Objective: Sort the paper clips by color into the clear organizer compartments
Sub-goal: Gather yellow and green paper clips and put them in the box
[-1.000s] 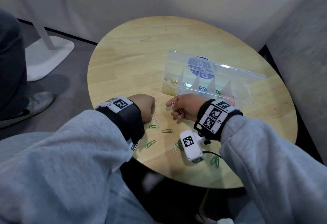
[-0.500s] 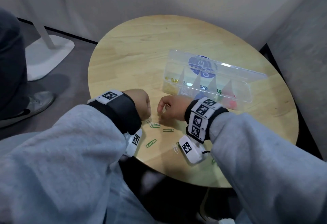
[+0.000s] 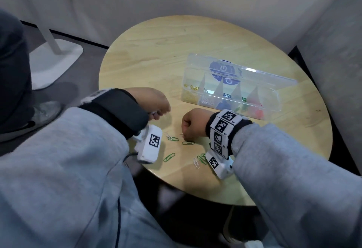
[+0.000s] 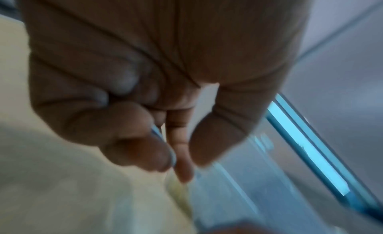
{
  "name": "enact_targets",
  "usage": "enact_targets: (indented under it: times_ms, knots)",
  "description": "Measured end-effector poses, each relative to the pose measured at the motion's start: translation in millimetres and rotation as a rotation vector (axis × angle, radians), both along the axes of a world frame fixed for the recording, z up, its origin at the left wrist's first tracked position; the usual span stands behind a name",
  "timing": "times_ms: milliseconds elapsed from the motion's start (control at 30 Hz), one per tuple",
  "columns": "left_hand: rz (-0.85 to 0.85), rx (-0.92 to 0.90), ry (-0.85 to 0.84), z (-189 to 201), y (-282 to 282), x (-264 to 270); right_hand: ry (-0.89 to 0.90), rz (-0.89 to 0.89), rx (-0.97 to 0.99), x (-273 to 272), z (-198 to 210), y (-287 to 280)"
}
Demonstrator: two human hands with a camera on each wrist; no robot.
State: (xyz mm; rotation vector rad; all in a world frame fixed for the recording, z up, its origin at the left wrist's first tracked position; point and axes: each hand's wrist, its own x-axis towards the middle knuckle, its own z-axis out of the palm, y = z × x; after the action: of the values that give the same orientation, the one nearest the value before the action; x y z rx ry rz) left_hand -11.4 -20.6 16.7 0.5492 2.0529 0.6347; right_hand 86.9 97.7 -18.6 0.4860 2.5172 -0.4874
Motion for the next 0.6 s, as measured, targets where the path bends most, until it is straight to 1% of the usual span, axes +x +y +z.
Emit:
enact_targets:
  times_ms: [67, 100, 167, 233, 300, 433, 500, 600]
  knots:
    - [-0.262, -0.121, 0.164, -9.1, 1.6, 8.0, -0.007, -0.089, -0.031, 5.0, 5.5, 8.0]
    - [-0.333, -0.164, 0.239, -12.7, 1.1, 12.8, -0.001, -0.163, -0.087, 7.9, 7.2, 14.6]
    - [-0.398, -0.221, 0.343, -18.8, 0.1, 20.8, 0.025, -0.357, -0.32, 14.8, 9.3, 26.9]
    - [-0.425, -0.243, 0.403, -22.9, 1.5, 24.6, 0.059, -0.546, -0.55, 22.6, 9.1, 38.6]
    - [-0.449, -0.254, 0.407, -26.7, 4.6, 23.7, 0.095, -0.661, -0.691, 32.6, 9.8, 47.4]
    - [-0.472, -0.282, 0.389, -27.7, 8.6, 23.3, 0.229, -0.788, -0.858, 53.0, 11.6, 63.8]
    - [-0.468, -0.279, 0.356, -27.5, 7.7, 22.9, 0.272, -0.845, -0.92, 63.4, 14.6, 72.8]
    - [-0.427, -0.208, 0.254, -23.3, 6.9, 18.7, 0.292, -0.888, -0.959, 80.9, 18.0, 83.5]
